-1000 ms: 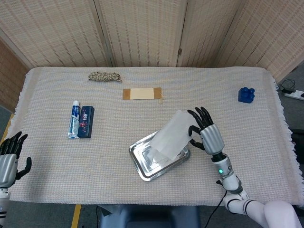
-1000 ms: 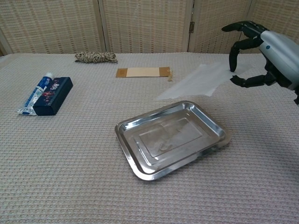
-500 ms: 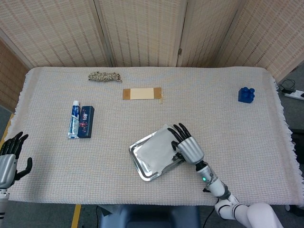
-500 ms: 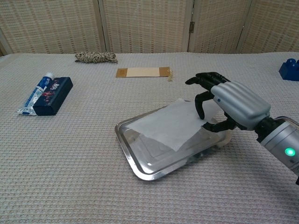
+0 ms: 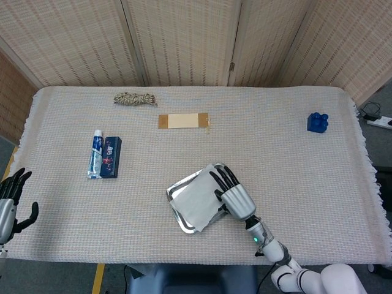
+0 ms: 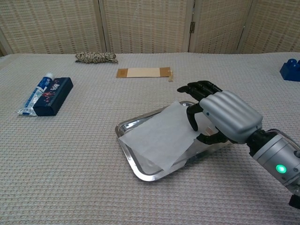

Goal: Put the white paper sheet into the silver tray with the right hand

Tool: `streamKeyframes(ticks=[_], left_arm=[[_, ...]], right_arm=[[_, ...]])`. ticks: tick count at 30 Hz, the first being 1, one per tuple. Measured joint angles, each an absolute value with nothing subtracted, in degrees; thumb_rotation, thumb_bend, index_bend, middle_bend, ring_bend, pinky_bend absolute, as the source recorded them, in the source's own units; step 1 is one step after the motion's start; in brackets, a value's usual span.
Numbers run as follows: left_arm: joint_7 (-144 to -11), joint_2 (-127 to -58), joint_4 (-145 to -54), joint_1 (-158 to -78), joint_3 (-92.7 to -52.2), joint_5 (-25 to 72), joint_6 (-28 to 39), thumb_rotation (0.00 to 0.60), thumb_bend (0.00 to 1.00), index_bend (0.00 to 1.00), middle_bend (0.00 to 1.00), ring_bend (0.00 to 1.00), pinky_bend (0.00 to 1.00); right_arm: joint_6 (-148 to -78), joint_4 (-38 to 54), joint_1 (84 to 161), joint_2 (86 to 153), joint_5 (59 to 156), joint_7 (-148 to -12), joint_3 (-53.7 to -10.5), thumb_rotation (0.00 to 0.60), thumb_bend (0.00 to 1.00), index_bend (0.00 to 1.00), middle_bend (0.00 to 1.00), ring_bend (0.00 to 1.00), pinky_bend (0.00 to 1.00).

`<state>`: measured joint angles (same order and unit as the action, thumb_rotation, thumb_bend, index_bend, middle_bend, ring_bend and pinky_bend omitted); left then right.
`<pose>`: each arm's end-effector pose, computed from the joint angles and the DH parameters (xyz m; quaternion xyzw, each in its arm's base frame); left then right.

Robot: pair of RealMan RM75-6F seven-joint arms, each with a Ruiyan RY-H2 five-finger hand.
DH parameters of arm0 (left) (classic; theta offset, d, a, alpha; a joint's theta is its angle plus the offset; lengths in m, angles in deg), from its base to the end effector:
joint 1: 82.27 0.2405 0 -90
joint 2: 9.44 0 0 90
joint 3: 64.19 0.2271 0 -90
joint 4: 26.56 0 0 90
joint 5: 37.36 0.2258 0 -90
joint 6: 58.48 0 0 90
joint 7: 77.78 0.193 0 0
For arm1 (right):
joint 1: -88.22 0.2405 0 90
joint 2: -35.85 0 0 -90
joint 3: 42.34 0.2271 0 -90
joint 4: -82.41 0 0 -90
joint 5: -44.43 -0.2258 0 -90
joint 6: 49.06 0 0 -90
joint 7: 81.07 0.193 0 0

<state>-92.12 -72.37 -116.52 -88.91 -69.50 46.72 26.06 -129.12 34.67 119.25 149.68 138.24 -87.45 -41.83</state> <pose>-0.2958 0.2487 0.1522 -0.5426 -0.4285 -0.4606 0.5567 -0.1398 -0.3075 -0.0995 0.7342 -0.2219 0.4775 0.4287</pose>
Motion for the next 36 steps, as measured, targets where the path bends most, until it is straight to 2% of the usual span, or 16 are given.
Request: streamKeyframes(ticks=[10,16,18,20,26,31,33,36], left_arm=[[-94.9,-71.3,-116.8,-88.3,-69.7,47.4,27.7,0.6,0.63,0.0,0.0,0.0,0.0],[-96.0,-70.8,-116.9,-88.0,-69.7,47.9,28.5,0.6,0.63,0.0,0.0,0.0,0.0],[-96.1,-70.8,-117.0,-88.0,-69.7,48.0,28.6,0.6,0.63,0.0,0.0,0.0,0.0],[-95.9,-70.7,-117.1,-88.0,-69.7,48.1,28.6,0.6,0.63,0.0,0.0,0.0,0.0],[-96.3,-70.2,-117.0,-88.2,-68.8,49.1,27.5,0.6,0.62,0.0,0.0,0.0,0.0],[-97.2,-70.1,-116.3,-88.4,-68.7,50.0,28.3,0.6,0.59,0.0,0.0,0.0,0.0],[-97.4,-70.2,-116.0,-88.4,-68.6,50.5,28.5,0.6,0.53,0.0,0.0,0.0,0.0],[-97.8,-69.9,-115.9,-88.5,-68.2,51.1,28.0,0.6,0.34,0.0,0.0,0.0,0.0]], right_arm=[[-126.0,19.9,116.5,147.2,132.5,-106.2,-39.2,0.6,0.49,0.66,0.1,0.0,0.0],[-124.4,15.7,115.5,147.0,130.2,-110.9,-38.0,0.6,0.49,0.64,0.1,0.0,0.0],[-124.1,15.6,115.5,147.0,130.2,-111.1,-38.0,0.6,0.49,0.55,0.09,0.0,0.0],[-123.9,15.9,115.5,147.1,130.3,-111.1,-38.0,0.6,0.49,0.4,0.05,0.0,0.0],[-122.4,15.3,115.7,146.7,129.9,-109.3,-37.8,0.6,0.49,0.24,0.01,0.0,0.0],[-121.4,12.7,115.7,145.4,128.9,-107.6,-37.1,0.6,0.49,0.15,0.0,0.0,0.0],[-120.9,11.6,115.7,144.7,128.6,-107.1,-36.9,0.6,0.49,0.08,0.0,0.0,0.0],[-119.8,10.5,115.9,143.6,128.1,-106.8,-36.6,0.6,0.49,0.0,0.0,0.0,0.0]])
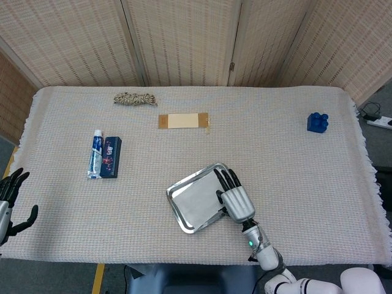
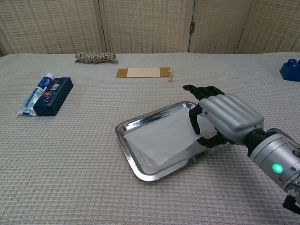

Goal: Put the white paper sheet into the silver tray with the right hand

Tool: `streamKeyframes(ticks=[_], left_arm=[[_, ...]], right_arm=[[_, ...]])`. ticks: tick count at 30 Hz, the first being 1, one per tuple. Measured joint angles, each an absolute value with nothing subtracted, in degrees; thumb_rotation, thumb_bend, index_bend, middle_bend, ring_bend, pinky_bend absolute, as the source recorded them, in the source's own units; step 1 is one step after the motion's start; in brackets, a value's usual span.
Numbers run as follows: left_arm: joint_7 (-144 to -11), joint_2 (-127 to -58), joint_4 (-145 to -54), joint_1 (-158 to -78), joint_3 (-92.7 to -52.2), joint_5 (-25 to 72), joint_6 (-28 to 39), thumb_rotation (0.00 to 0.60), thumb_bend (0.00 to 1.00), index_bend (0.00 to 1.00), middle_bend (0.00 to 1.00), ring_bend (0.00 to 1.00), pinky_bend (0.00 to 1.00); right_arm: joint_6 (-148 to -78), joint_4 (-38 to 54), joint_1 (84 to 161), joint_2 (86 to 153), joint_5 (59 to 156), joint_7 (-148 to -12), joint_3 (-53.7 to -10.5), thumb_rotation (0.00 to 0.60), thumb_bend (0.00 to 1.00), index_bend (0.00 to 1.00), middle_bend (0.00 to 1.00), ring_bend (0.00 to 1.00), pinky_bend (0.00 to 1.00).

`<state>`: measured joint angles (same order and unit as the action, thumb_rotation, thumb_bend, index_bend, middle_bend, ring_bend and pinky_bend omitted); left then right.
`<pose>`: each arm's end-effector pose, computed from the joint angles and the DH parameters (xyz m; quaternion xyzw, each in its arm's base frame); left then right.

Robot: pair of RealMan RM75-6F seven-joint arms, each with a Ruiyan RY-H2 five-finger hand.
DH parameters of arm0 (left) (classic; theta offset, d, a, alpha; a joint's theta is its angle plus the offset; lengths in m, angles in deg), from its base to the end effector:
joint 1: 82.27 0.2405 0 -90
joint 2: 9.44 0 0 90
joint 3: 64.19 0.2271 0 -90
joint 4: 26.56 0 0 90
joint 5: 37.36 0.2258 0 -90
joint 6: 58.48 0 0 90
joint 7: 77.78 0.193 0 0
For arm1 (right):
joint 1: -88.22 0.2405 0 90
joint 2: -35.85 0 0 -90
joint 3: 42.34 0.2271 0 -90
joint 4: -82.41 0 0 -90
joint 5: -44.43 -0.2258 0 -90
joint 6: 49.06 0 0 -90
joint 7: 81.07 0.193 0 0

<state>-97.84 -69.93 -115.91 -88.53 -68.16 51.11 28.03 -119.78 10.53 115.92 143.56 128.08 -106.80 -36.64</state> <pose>-0.2900 0.2416 0.1617 -0.5555 -0.4253 -0.4834 0.5261 -0.1203 -0.2968 -0.0996 0.7276 -0.3005 0.4136 0.4575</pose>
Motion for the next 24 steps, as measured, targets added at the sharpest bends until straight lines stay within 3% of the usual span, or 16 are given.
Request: streamKeyframes(ticks=[3,6,11,24], left_arm=[[-98.7,-69.7,-115.8,-88.6,-67.9,52.0,28.4,0.6,0.19,0.0,0.0,0.0,0.0],[-99.4,-69.7,-115.4,-88.6,-67.7,52.4,28.7,0.6,0.14,0.0,0.0,0.0,0.0],[-100.1,-69.8,-114.7,-88.7,-67.8,52.7,29.3,0.6,0.11,0.0,0.0,0.0,0.0],[-99.1,-70.1,-114.6,-88.8,-67.5,52.7,29.5,0.6,0.09,0.0,0.0,0.0,0.0]], right_arm=[[-118.9,10.4,116.2,143.3,127.5,-106.6,-36.4,0.6,0.49,0.0,0.0,0.0,0.0],[-117.4,10.2,116.5,143.1,126.3,-106.5,-35.9,0.6,0.49,0.0,0.0,0.0,0.0],[-114.4,8.1,117.5,141.9,123.5,-107.1,-34.7,0.6,0.48,0.0,0.0,0.0,0.0],[-111.5,1.7,118.4,137.2,120.0,-108.7,-34.0,0.6,0.33,0.0,0.0,0.0,0.0]])
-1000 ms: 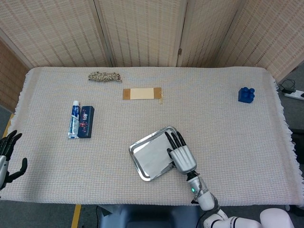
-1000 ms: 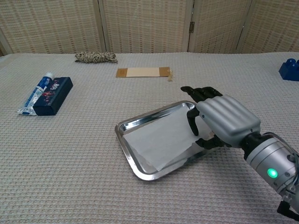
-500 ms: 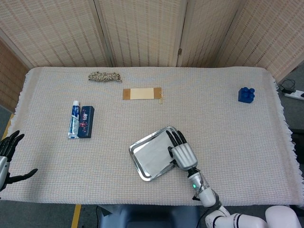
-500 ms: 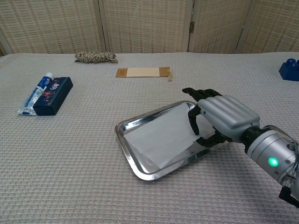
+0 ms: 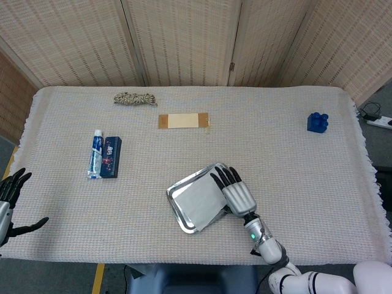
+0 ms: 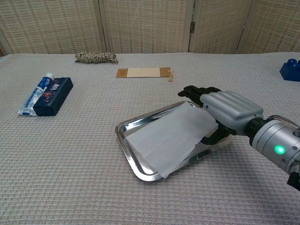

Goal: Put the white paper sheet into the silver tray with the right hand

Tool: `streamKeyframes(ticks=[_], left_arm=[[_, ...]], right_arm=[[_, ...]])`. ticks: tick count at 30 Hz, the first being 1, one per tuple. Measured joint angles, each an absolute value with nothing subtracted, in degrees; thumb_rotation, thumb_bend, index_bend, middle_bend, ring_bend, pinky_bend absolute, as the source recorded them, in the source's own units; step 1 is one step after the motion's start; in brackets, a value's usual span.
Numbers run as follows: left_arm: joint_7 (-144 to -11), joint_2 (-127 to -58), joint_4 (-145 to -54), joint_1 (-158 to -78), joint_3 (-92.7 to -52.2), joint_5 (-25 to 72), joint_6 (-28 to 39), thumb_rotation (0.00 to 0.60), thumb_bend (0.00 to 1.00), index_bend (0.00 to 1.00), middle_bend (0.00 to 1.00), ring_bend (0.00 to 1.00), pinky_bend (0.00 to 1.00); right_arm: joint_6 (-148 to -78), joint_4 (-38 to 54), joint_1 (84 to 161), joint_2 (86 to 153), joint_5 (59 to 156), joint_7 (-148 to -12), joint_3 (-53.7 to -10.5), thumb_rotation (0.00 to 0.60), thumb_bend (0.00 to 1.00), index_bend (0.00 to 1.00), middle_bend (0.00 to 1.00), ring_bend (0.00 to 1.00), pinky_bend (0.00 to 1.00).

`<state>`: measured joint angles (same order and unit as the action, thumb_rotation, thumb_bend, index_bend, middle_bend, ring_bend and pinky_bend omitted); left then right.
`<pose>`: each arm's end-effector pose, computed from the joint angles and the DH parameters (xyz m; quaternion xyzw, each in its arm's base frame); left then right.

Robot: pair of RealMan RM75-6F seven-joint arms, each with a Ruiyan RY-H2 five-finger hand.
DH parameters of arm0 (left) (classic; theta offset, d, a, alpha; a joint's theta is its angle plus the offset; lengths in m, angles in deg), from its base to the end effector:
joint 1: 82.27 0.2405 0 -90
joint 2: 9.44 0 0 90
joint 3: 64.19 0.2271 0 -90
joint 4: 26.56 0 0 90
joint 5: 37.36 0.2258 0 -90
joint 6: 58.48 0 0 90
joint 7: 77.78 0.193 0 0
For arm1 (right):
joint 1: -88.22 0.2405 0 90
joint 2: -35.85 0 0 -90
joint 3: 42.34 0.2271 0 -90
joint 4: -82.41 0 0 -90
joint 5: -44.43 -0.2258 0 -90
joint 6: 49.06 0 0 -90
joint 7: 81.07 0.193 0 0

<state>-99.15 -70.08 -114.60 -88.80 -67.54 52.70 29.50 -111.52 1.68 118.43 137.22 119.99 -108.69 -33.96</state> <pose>-0.2875 0.2404 0.1632 -0.5631 -0.4157 -0.4926 0.5172 -0.1192 -0.3104 -0.0938 0.7404 -0.3512 0.3793 0.4296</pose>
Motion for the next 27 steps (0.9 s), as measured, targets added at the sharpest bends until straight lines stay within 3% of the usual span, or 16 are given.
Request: streamKeyframes(ticks=[9,27], left_arm=[[-98.7,-70.1,-114.7,-88.9,-67.5,52.1,29.0,0.6,0.09,0.0,0.0,0.0,0.0],[-97.4,-70.5,-115.2,-89.0,-67.7,51.3,28.8,0.6,0.1,0.0,0.0,0.0,0.0]], right_arm=[[-108.4,-2.0,119.5,135.3,116.3,-108.6,-33.4,0.6,0.33,0.0,0.0,0.0,0.0],[-99.9,-9.7,125.6,131.5,95.1,-114.0,-29.6,0.6,0.31,0.0,0.0,0.0,0.0]])
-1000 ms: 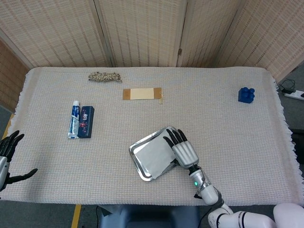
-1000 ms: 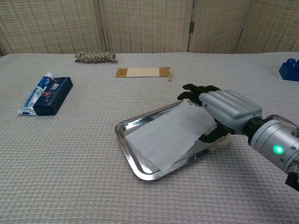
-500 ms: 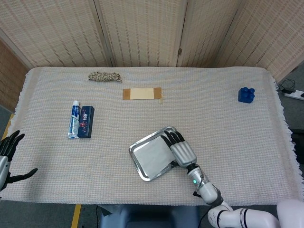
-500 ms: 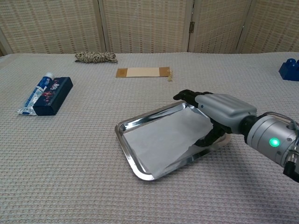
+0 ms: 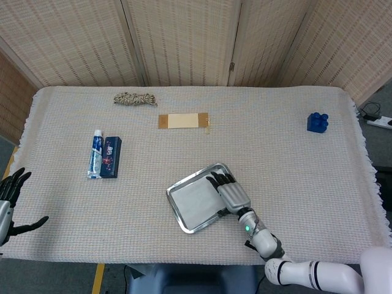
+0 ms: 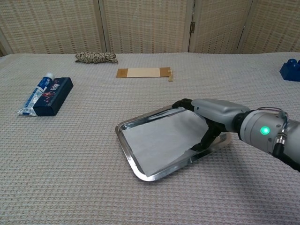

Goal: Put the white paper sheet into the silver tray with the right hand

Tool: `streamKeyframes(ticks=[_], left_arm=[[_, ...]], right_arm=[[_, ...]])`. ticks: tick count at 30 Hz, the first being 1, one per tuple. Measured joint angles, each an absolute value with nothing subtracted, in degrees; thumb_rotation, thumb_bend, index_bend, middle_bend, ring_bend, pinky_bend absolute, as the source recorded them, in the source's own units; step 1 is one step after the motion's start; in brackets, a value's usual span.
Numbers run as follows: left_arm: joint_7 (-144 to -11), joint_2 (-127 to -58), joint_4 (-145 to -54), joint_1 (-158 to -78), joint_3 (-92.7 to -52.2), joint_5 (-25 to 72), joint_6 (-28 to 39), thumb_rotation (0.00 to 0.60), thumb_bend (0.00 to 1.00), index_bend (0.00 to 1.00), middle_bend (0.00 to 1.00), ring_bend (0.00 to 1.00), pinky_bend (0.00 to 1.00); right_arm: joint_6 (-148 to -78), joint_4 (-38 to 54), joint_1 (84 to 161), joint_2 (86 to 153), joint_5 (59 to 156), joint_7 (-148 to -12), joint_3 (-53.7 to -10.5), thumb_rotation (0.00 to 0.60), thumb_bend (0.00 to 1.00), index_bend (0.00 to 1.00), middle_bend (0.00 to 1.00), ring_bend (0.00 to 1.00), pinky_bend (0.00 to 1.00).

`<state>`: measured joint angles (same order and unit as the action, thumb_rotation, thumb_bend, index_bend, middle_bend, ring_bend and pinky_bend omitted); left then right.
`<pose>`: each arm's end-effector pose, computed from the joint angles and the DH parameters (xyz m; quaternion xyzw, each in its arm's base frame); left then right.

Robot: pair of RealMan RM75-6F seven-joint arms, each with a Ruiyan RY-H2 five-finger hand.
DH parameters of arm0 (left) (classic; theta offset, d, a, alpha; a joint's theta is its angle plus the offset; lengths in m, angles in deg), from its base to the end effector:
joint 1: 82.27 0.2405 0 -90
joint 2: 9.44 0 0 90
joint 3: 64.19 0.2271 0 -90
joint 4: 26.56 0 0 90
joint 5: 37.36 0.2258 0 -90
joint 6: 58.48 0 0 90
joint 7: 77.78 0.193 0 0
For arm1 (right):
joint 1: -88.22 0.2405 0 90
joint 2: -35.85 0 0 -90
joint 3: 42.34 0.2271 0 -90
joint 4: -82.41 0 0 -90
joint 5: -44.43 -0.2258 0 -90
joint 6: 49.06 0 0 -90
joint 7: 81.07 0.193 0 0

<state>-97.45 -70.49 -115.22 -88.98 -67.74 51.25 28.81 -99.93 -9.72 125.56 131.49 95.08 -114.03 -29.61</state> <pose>-0.2889 0.2423 0.1608 -0.5589 -0.4182 -0.4853 0.5266 -0.1044 -0.3189 -0.1051 0.7357 -0.4806 0.3114 0.3618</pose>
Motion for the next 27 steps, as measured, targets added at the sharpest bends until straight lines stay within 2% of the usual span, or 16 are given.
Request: streamKeyframes(ticks=[11,15,21,27], left_arm=[[-97.5,-70.7,-115.3,-88.8,-68.1,50.7,29.4,0.6,0.1,0.0,0.0,0.0,0.0],[-97.4,-70.7,-115.3,-88.8,-68.1,50.7,29.3,0.6,0.1,0.0,0.0,0.0,0.0],[-97.1,-70.8,-115.2,-88.9,-68.1,50.7,29.2,0.6,0.1,0.0,0.0,0.0,0.0],[-96.6,-71.0,-115.2,-89.1,-68.2,50.5,28.8,0.6,0.1,0.0,0.0,0.0,0.0]], right_arm=[[-90.5,-12.2,137.4,124.2,68.4,-112.5,-26.0,0.6,0.31,0.0,0.0,0.0,0.0],[-88.2,-13.6,139.3,120.8,67.4,-109.6,-26.2,0.6,0.31,0.0,0.0,0.0,0.0],[-87.4,-14.9,139.9,118.2,70.3,-106.6,-28.6,0.6,0.31,0.0,0.0,0.0,0.0],[-91.2,-13.6,142.3,119.4,71.4,-109.6,-32.7,0.6,0.31,0.0,0.0,0.0,0.0]])
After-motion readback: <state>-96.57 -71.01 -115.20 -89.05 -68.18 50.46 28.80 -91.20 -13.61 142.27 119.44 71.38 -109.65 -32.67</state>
